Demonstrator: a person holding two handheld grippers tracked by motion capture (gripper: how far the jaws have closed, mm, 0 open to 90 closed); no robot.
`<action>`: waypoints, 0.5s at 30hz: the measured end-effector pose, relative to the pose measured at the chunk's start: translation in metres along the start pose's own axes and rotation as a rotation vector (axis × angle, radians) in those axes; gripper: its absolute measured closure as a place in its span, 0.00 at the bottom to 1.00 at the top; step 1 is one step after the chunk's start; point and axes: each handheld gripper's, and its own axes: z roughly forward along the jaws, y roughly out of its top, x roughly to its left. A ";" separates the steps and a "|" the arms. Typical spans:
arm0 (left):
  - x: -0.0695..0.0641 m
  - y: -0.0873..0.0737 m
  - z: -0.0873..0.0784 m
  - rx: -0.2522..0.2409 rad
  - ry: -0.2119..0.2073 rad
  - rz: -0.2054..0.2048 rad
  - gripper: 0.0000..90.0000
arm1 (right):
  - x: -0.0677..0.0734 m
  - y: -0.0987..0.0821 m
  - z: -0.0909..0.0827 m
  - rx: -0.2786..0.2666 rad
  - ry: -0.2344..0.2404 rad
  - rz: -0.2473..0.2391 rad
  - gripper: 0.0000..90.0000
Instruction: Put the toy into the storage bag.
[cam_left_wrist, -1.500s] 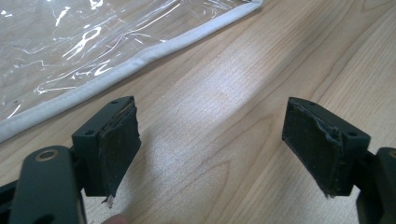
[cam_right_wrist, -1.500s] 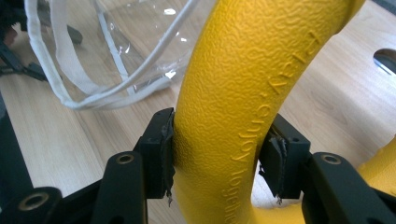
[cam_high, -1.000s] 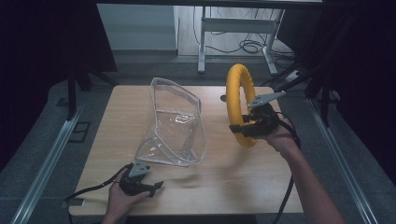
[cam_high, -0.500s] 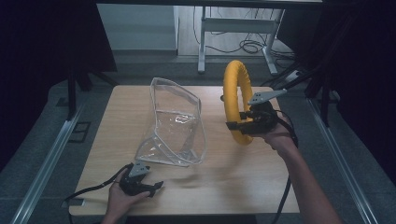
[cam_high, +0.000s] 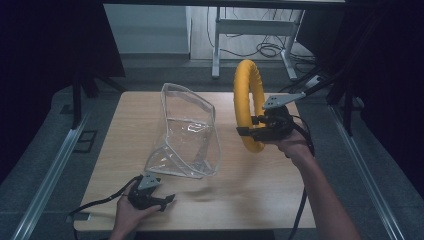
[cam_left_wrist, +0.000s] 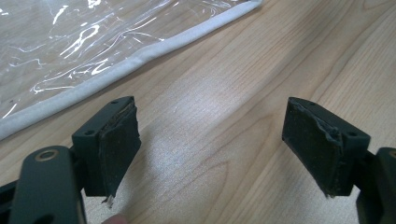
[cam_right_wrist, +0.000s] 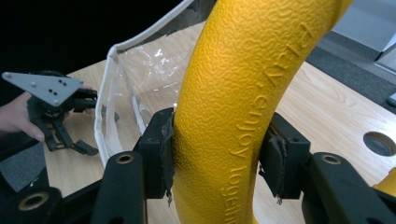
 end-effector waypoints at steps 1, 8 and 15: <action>0.000 0.000 0.000 0.000 0.000 -0.001 0.21 | 0.001 0.001 0.000 -0.005 0.002 0.000 0.56; 0.000 0.000 0.000 -0.001 0.000 0.000 0.21 | 0.005 0.004 0.001 -0.025 0.013 -0.004 0.56; 0.000 0.000 0.000 0.001 0.000 0.000 0.21 | 0.006 0.006 0.002 -0.032 0.022 -0.005 0.56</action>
